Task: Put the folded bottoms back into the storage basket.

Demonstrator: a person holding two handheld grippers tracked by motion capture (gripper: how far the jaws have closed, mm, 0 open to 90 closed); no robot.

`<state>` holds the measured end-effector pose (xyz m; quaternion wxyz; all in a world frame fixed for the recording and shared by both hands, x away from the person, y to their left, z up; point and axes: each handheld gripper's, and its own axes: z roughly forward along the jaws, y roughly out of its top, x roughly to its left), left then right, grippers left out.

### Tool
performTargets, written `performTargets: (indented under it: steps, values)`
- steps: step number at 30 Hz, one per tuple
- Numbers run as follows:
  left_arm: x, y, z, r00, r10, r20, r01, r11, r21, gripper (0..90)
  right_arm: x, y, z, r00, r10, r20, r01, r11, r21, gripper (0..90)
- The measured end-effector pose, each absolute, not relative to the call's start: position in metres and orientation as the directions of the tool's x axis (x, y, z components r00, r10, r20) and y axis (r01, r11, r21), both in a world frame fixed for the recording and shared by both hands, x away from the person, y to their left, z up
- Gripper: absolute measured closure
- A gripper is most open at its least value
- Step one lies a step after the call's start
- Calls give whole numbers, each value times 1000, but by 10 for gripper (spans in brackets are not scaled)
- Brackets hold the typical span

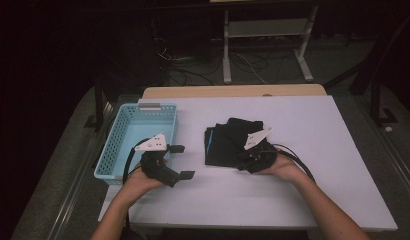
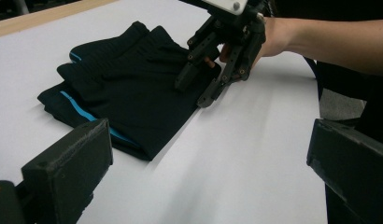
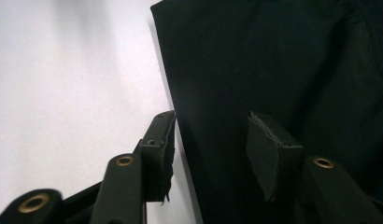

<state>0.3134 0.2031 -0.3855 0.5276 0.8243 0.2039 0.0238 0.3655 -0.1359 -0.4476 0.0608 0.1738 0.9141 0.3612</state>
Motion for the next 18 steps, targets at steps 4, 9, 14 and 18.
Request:
performTargets:
  steps: [4,9,14,18]
  values:
    - [313,203,-385,915,363,-176,312,-360,879,1,361,-134,-449,-940,333,-76,198,714,672,576]
    - [313,203,-385,915,363,-176,312,-361,879,1,360,-135,-449,-941,323,-99,176,720,672,619]
    - [314,203,-385,914,363,-180,315,-358,879,1,362,-135,-449,-936,334,-112,176,720,671,718]
    - [314,203,-385,914,363,-179,315,-359,879,1,365,-135,-448,-931,350,-104,194,715,672,781]
